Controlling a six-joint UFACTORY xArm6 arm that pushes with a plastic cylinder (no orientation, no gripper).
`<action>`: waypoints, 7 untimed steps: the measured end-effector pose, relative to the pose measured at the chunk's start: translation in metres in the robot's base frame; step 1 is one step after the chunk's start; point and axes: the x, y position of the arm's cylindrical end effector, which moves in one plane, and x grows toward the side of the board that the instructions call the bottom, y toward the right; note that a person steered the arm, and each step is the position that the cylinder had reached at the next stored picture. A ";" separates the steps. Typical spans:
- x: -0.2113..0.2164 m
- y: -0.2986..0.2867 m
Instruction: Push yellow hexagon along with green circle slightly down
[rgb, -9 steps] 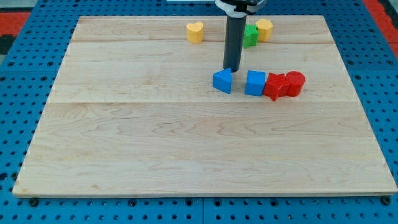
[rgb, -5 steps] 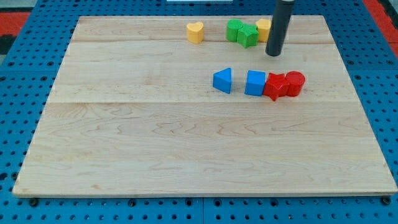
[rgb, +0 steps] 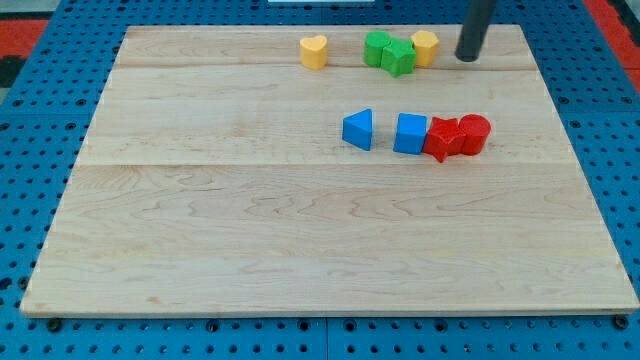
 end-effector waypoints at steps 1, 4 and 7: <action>-0.011 -0.023; -0.053 -0.020; -0.024 -0.137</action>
